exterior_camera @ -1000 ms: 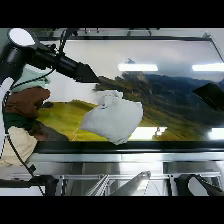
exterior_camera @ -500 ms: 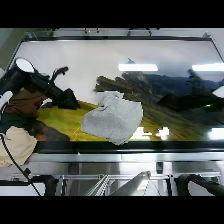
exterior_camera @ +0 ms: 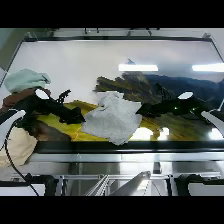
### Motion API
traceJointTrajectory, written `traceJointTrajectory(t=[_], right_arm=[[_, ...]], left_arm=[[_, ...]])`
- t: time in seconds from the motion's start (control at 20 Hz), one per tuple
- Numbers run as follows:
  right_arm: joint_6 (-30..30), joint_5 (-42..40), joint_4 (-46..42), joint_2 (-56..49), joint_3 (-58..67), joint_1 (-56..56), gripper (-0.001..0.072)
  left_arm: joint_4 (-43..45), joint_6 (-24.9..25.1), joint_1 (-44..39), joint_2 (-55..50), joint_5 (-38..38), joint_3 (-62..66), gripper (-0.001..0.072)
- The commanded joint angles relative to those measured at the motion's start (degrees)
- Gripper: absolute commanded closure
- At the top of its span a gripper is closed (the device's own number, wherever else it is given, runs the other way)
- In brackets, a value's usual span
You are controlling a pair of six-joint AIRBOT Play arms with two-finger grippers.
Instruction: Fold the shirts.
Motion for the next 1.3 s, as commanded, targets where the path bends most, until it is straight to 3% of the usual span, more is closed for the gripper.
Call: traceJointTrajectory(t=[0.0, 0.05, 0.1, 0.2, 0.35, 0.5, 0.6, 0.7, 0.8, 0.95, 1.1, 1.25], right_arm=[[-5.4, 1.9, 8.0, -1.3, 0.2, 0.2, 0.0481], [-5.4, 3.3, 8.1, -1.3, 0.5, 0.1, 0.0646], [-5.4, 5.0, 8.2, -1.3, 1.0, 0.0, 0.0695], [-7.1, 9.8, 8.1, -0.8, 2.7, 0.0, 0.0695], [-7.2, 17.2, 8.0, 2.9, 5.8, -3.1, 0.0696], [-6.4, 23.7, 13.4, 13.3, 8.9, -9.6, 0.0695], [-8.9, 25.6, 24.9, 24.1, 9.3, -14.4, 0.0695], [-12.1, 24.5, 33.0, 35.4, 9.3, -17.7, 0.0695], [-12.6, 18.8, 29.9, 45.0, 9.3, -17.0, 0.0694], [-12.6, 9.5, 20.4, 52.5, 9.1, -9.8, 0.0695], [-12.3, 1.3, 10.7, 51.1, 8.8, -0.2, 0.0694], [-12.1, -0.9, 3.6, 42.4, 8.8, 5.2, 0.0694]], left_arm=[[-5.5, 2.7, -4.2, -2.2, 11.2, -1.2, 0.0411], [-8.6, 4.1, -4.9, -3.3, 11.4, -0.9, 0.0413], [-11.4, 4.7, -5.4, -4.6, 10.0, 0.1, 0.0416], [-12.6, 7.0, -5.7, -5.6, 3.6, 3.5, 0.0700], [-12.7, 7.1, -4.5, -2.1, -7.7, 10.3, 0.0701], [-14.3, 6.5, -1.3, 9.4, -14.7, 18.4, 0.0701], [-16.1, 5.9, 1.5, 19.1, -15.6, 25.0, 0.0700], [-16.0, 5.9, 3.9, 29.2, -11.4, 31.3, 0.0690], [-14.8, 5.9, 4.9, 37.1, -5.6, 35.4, 0.0689], [-11.6, 5.9, 4.9, 42.6, -5.1, 37.4, 0.0689], [-11.4, 5.9, 4.9, 42.7, -6.3, 30.8, 0.0689], [-11.0, 5.9, 3.5, 37.1, -7.4, 22.5, 0.0689]])
